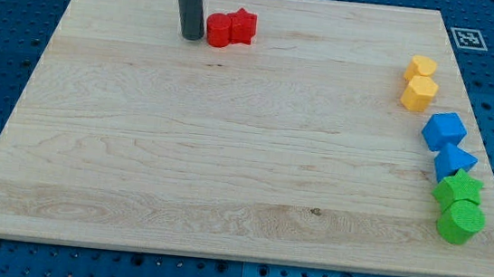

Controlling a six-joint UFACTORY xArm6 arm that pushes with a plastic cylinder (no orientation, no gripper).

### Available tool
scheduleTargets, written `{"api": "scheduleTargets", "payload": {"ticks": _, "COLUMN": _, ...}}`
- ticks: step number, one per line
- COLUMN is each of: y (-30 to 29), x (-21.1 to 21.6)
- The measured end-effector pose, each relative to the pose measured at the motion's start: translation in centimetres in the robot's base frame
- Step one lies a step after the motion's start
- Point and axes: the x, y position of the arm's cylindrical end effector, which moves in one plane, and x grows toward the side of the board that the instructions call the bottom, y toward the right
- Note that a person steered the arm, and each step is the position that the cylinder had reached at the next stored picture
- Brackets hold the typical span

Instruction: Slide red circle along with red star to top center

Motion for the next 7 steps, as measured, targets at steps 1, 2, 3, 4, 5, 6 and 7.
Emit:
{"api": "scheduleTargets", "payload": {"ticks": 1, "y": 2.6, "x": 0.0}}
{"api": "scheduleTargets", "payload": {"ticks": 2, "y": 6.8, "x": 0.0}}
{"api": "scheduleTargets", "payload": {"ticks": 3, "y": 8.7, "x": 0.0}}
{"api": "scheduleTargets", "payload": {"ticks": 4, "y": 9.6, "x": 0.0}}
{"api": "scheduleTargets", "payload": {"ticks": 5, "y": 12.7, "x": 0.7}}
{"api": "scheduleTargets", "payload": {"ticks": 6, "y": 14.5, "x": 1.0}}
{"api": "scheduleTargets", "payload": {"ticks": 7, "y": 12.0, "x": 0.3}}
